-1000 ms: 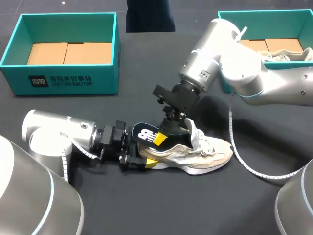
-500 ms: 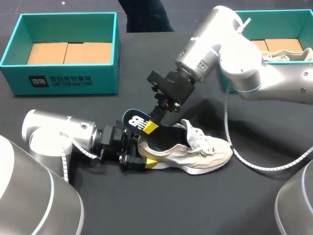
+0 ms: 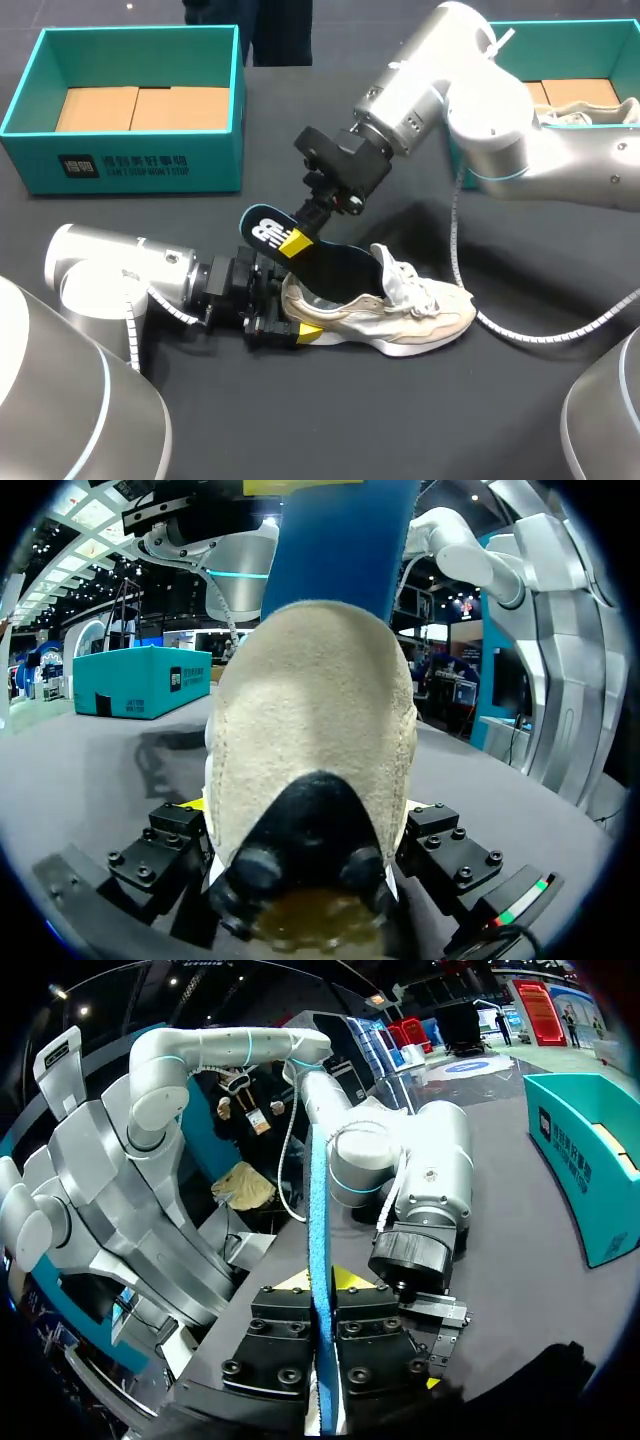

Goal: Take the shoe out of the shoebox, open the shoe tongue, remove and reinsert the insole, then place the shoe into the shoebox

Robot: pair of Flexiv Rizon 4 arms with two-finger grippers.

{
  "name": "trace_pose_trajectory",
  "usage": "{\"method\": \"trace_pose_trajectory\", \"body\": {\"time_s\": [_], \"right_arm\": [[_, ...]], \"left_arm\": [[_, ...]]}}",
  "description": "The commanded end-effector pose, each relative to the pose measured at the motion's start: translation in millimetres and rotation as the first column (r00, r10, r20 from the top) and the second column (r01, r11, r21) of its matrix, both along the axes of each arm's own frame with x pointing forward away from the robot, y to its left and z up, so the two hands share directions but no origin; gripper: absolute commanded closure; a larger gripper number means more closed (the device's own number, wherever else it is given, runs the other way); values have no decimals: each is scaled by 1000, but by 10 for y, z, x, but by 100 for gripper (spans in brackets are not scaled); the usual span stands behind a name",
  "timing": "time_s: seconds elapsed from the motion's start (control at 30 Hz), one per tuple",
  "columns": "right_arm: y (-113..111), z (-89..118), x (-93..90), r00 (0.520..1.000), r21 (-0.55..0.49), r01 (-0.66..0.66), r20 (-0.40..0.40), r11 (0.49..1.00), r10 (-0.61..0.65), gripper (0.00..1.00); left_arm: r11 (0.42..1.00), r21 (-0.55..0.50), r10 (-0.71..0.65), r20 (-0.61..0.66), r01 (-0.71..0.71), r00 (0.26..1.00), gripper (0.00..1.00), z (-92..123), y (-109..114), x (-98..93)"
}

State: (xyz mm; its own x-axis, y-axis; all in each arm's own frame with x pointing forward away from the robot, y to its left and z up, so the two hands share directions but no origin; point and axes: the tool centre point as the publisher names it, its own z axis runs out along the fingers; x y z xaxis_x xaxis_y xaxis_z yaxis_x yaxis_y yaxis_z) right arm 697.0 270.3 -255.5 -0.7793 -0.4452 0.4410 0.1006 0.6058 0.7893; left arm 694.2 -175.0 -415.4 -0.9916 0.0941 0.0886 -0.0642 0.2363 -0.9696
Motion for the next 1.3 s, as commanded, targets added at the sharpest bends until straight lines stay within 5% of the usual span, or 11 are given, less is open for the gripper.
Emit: {"method": "trace_pose_trajectory", "body": {"time_s": [0.03, 0.13, 0.67, 0.8, 1.1, 1.3], "right_arm": [[-22, 295, 20, 1000, -5, -10, 22, 1000, 10, 100], [-91, 532, 2, 1000, 52, 18, 23, 998, -19, 100], [-91, 532, 2, 1000, 52, 18, 23, 998, -19, 100], [-11, 797, 81, 998, 61, -4, 57, 998, 0, 100], [-168, 1796, 52, 992, 160, 57, 106, 986, -74, 100], [-168, 1796, 52, 992, 160, 57, 106, 986, -74, 100]], "left_arm": [[1000, 2, 0, 0, 0, 1000, 100, -3, 1, -2], [1000, 2, 0, 0, 0, 1000, 100, -3, 1, -2], [1000, 2, 0, 0, 0, 1000, 100, -3, 1, -2], [1000, 2, 0, 0, 0, 1000, 100, -3, 1, -2], [1000, 2, 0, 0, 0, 1000, 100, -3, 1, -2], [1000, 2, 0, 0, 0, 1000, 100, -3, 1, -2]]}}
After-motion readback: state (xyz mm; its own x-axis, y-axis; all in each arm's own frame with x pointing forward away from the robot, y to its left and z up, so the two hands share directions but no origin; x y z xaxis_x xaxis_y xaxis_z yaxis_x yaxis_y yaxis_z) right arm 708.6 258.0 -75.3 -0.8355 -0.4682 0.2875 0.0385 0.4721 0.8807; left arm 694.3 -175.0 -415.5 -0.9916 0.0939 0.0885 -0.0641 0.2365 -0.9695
